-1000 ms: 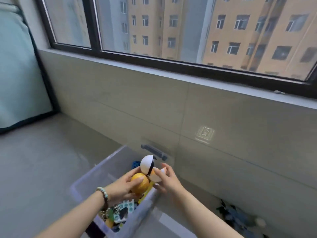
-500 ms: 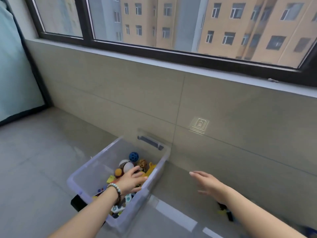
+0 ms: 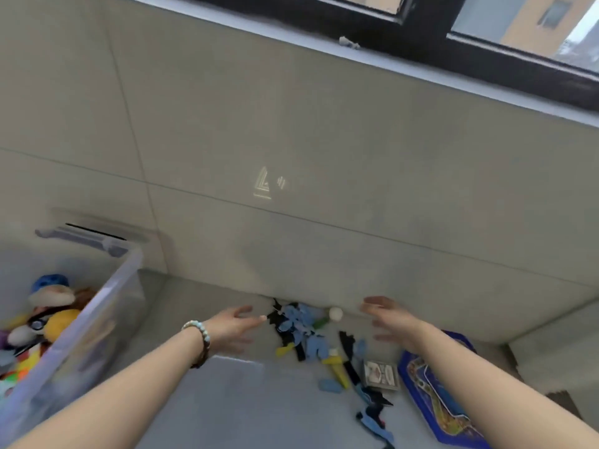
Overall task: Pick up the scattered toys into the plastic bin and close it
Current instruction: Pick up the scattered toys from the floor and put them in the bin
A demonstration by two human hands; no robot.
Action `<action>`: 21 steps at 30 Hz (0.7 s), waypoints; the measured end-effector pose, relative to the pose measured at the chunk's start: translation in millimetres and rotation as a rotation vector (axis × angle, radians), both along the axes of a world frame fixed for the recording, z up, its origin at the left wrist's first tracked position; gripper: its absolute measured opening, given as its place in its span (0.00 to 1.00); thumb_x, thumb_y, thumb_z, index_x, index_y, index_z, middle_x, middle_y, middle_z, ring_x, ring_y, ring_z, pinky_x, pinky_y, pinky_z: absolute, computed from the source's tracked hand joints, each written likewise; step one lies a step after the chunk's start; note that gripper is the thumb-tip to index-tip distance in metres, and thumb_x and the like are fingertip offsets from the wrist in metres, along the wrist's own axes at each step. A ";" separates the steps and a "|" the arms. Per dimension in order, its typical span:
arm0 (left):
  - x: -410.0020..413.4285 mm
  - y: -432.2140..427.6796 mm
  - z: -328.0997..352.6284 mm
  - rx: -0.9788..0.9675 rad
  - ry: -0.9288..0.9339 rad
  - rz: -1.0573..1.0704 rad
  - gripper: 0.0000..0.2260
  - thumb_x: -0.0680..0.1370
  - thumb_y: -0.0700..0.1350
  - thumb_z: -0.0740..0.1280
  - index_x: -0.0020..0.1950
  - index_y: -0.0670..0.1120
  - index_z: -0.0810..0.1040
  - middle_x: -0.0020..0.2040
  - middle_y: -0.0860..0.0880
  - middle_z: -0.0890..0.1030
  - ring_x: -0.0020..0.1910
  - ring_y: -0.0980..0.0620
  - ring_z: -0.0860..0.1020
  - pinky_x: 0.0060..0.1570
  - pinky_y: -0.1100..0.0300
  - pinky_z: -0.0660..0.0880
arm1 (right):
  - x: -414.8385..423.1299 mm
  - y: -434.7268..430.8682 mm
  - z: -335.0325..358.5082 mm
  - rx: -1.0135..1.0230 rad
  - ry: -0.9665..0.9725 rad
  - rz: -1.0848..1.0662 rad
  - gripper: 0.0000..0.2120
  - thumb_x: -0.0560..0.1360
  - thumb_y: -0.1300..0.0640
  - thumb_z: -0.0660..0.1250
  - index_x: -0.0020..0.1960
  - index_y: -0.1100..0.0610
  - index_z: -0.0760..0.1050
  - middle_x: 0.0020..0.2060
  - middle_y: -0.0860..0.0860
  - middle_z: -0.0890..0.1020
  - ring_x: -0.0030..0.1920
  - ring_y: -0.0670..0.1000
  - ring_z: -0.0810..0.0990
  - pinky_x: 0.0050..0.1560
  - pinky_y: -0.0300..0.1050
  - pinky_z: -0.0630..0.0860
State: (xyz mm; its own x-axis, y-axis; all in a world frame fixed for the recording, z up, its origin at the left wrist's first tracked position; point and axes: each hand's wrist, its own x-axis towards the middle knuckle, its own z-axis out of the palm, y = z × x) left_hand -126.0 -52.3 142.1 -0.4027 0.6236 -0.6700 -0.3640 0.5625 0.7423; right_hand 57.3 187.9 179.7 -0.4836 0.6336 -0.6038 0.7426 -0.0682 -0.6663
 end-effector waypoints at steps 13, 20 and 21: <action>1.0 125.4 -106.8 -0.051 -0.109 0.045 0.24 0.79 0.49 0.62 0.73 0.47 0.60 0.64 0.45 0.71 0.59 0.45 0.75 0.53 0.55 0.75 | -35.6 55.4 -164.6 -0.157 0.129 -0.290 0.33 0.73 0.51 0.70 0.72 0.56 0.60 0.71 0.56 0.64 0.65 0.55 0.69 0.63 0.48 0.70; -8.1 147.7 -147.9 0.016 -0.219 0.226 0.10 0.79 0.47 0.62 0.58 0.44 0.74 0.48 0.48 0.78 0.45 0.49 0.77 0.49 0.57 0.75 | -63.6 59.3 -227.4 -0.001 0.163 -0.418 0.22 0.74 0.57 0.69 0.65 0.64 0.71 0.61 0.59 0.76 0.52 0.52 0.75 0.51 0.43 0.72; -6.1 147.9 -150.6 0.020 -0.247 0.248 0.08 0.80 0.47 0.61 0.54 0.45 0.75 0.45 0.48 0.79 0.45 0.49 0.77 0.48 0.57 0.75 | -65.5 57.5 -227.2 0.032 0.153 -0.414 0.19 0.74 0.59 0.68 0.63 0.65 0.73 0.59 0.59 0.78 0.50 0.51 0.74 0.49 0.41 0.70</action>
